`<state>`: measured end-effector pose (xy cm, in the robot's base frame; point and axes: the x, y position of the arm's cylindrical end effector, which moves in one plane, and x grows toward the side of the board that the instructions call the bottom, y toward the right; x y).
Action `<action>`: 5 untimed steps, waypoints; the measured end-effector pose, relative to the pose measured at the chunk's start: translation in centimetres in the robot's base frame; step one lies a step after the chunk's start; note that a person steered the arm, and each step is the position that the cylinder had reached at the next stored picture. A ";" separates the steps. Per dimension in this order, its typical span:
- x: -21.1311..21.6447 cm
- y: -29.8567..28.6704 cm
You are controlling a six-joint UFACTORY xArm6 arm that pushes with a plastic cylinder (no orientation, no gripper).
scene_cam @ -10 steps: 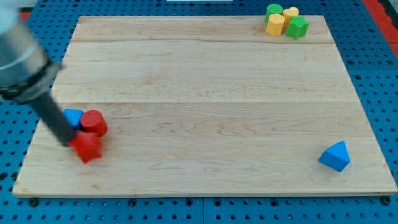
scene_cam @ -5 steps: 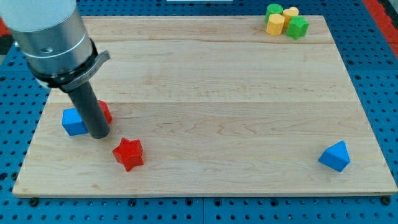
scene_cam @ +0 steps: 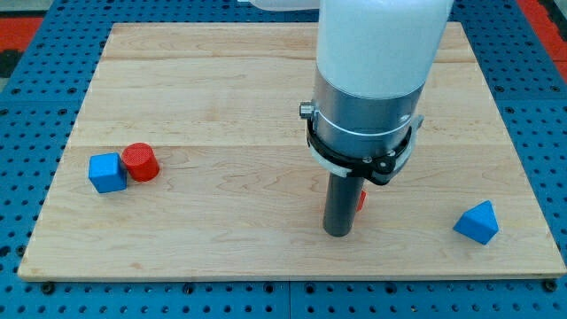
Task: Move the red star closure to the blue triangle
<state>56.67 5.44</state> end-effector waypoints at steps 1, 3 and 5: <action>-0.2 -2.1; -5.1 1.0; -7.2 -2.1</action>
<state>49.43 3.34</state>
